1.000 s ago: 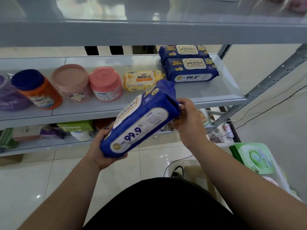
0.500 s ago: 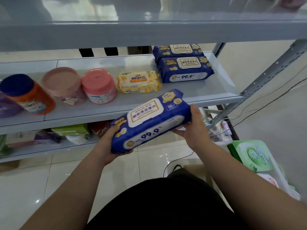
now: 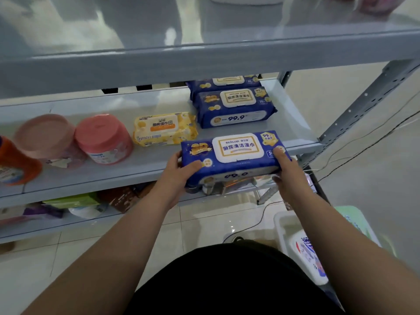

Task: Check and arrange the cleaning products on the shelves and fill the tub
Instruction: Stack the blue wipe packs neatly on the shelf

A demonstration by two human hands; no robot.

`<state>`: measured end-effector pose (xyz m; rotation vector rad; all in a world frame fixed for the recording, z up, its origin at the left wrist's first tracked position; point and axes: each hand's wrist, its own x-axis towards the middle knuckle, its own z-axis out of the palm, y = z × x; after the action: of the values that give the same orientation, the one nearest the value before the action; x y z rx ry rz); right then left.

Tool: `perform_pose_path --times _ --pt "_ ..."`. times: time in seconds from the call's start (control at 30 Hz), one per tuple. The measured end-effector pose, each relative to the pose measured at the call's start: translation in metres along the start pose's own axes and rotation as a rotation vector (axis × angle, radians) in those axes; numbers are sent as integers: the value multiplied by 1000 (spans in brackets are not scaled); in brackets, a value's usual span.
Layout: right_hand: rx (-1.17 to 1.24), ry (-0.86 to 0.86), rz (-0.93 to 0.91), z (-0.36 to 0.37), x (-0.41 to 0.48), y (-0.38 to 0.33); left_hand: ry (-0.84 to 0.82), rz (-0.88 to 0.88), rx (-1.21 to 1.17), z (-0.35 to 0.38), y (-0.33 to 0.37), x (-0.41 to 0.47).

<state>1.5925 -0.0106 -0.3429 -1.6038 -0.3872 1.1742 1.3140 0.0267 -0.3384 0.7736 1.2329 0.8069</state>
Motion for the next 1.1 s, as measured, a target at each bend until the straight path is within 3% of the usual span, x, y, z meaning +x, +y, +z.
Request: perform_pose_path --times 0.23,0.57,0.7,0.87,0.93,1.1 --pt "-185 30 -61 -6 87 -43 -5 131 153 55 22 70" --pt "-474 -25 -151 5 140 -52 98 197 189 68 11 128" --pt "-543 -9 -186 7 140 -51 133 290 505 69 18 124" --pt "-859 -96 -646 0 142 -43 297 457 1065 75 15 119" --pt "-988 -147 -684 3 144 -42 310 490 1225 78 15 120" --pt "-1082 -120 -680 4 148 -45 297 456 1276 76 27 124"
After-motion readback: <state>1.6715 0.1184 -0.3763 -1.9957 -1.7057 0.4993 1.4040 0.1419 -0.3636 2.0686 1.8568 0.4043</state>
